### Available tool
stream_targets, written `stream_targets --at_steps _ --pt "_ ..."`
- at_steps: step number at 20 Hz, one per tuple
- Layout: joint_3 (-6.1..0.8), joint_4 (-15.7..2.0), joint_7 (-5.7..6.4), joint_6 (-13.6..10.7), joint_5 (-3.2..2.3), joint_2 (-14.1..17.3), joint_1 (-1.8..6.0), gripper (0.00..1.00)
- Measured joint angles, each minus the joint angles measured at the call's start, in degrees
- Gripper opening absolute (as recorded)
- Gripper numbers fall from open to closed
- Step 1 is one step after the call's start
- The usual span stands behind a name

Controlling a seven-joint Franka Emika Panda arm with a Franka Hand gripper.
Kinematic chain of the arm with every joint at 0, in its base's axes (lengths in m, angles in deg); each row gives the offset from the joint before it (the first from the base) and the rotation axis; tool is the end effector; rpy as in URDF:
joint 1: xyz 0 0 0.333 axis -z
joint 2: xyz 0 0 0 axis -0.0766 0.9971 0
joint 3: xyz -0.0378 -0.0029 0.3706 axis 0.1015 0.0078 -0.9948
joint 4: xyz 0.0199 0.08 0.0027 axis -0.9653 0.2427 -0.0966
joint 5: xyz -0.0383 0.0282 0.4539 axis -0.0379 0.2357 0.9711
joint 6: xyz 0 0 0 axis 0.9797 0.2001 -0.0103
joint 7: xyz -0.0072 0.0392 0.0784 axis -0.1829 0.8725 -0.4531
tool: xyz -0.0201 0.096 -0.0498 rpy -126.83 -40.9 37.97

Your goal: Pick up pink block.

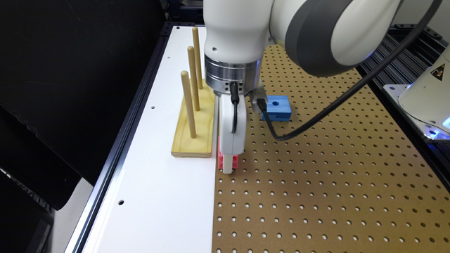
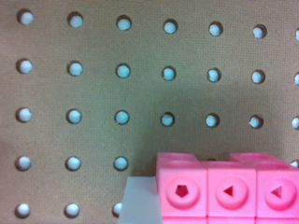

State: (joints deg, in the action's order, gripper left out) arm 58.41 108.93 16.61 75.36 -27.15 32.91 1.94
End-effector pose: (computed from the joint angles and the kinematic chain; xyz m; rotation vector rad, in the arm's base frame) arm 0.6053 0.1705 0.1773 -2.8189 1.1352 0.0377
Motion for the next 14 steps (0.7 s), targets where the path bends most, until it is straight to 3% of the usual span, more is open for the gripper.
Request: stream_targets --at_steps 4,9,14 --pt "0.03 0.00 0.01 -1.17 0.00 -1.15 -0.01 0.00" --pt "-0.04 0.04 0.40 -6.02 0.00 -5.77 -0.06 0.00" --pt "-0.33 0.04 0.94 -8.56 0.00 -8.49 -0.06 0.00"
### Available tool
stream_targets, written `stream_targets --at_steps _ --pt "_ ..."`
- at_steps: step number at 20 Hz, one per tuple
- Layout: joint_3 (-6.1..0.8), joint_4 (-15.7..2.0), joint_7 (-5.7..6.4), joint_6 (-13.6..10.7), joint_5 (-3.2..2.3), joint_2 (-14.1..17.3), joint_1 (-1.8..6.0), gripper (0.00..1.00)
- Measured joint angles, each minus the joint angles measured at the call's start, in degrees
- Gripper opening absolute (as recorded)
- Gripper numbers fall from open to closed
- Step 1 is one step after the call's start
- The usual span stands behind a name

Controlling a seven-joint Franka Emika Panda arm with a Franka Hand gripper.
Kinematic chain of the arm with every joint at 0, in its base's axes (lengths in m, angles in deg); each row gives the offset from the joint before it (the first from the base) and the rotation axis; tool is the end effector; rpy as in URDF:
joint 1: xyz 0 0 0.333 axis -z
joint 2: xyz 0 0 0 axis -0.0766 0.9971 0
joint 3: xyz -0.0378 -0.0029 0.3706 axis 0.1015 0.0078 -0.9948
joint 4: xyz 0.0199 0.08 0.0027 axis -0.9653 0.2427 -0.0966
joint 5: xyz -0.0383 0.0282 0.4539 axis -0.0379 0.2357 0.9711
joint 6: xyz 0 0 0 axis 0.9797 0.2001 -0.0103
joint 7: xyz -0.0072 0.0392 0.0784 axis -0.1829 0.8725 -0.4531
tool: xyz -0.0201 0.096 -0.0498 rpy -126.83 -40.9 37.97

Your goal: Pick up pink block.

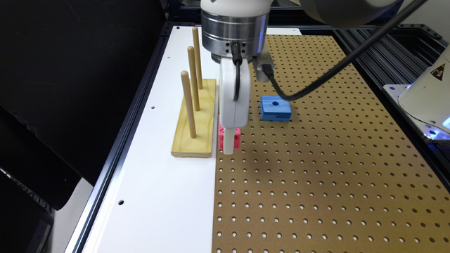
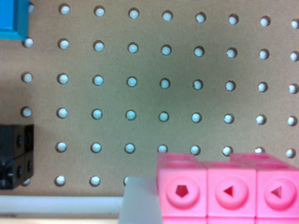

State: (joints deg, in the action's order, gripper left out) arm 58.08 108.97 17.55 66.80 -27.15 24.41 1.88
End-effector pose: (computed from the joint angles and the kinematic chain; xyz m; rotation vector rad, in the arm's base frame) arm 0.6056 0.1721 0.2546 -2.8464 1.1420 0.0169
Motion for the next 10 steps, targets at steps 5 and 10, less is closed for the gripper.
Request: stream_targets --at_steps 5,10 --pt "-0.25 -0.08 0.44 -3.47 0.01 -3.77 0.01 0.00" --pt "-0.73 -0.08 1.14 -9.22 0.13 -9.88 0.03 0.00"
